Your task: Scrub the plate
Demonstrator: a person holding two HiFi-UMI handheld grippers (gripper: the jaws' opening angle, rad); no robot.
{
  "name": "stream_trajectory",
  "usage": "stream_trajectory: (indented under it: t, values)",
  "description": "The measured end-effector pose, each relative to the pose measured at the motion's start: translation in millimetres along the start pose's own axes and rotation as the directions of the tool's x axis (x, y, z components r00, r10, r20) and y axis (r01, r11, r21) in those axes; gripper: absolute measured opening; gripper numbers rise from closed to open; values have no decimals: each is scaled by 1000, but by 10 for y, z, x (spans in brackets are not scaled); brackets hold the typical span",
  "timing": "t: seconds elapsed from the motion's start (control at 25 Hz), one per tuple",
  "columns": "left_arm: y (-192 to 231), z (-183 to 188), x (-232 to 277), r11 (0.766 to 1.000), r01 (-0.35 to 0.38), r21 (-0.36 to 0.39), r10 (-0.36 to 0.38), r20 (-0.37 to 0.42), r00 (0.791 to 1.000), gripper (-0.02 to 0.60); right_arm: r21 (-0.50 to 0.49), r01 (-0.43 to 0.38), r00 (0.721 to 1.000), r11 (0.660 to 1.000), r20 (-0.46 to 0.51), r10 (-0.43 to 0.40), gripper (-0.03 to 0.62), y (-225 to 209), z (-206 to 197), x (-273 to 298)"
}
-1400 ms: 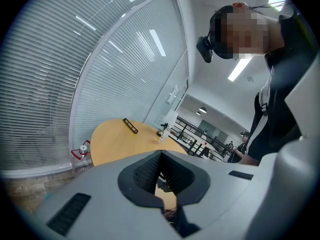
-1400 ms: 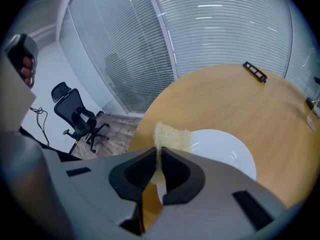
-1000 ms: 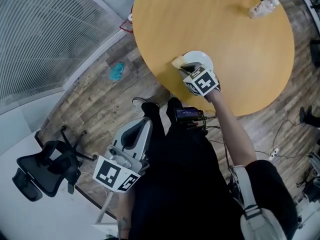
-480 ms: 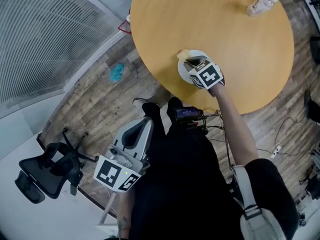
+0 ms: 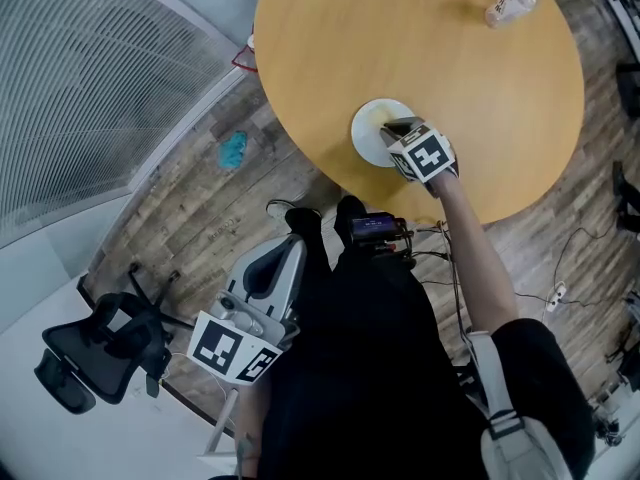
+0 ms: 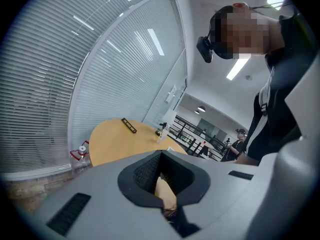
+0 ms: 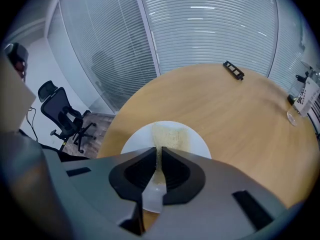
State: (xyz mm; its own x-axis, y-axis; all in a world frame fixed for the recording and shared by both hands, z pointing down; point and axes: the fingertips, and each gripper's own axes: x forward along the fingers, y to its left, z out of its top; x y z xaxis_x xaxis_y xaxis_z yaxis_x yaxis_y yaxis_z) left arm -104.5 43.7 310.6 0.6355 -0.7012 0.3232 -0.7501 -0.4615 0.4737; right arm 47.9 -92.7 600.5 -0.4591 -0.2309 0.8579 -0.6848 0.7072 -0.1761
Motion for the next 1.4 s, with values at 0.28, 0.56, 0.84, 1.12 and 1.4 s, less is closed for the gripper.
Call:
stream_trajectory:
  t: [0.28, 0.56, 0.84, 1.12, 1.4]
  values:
    - [-20, 12, 11, 1000, 13, 1, -13, 5, 1000, 11, -10, 16, 999, 1000, -31, -16, 26, 29, -212, -65]
    - [-10, 7, 22, 1000, 15, -4, -15, 6, 1000, 11, -12, -9, 998, 1000, -56, 8, 26, 208, -364, -105]
    - [7, 8, 52, 1000, 15, -8, -15, -1, 1000, 11, -15, -52, 997, 999, -64, 51, 26, 437, -290, -59]
    - [9, 6, 56, 1000, 9, 0, -9, -6, 1000, 11, -68, -87, 995, 994, -53, 84, 26, 560, -107, 87]
    - [-10, 15, 21, 1000, 0, 7, 0, -6, 1000, 11, -64, -92, 996, 994, -23, 91, 26, 487, 35, 143]
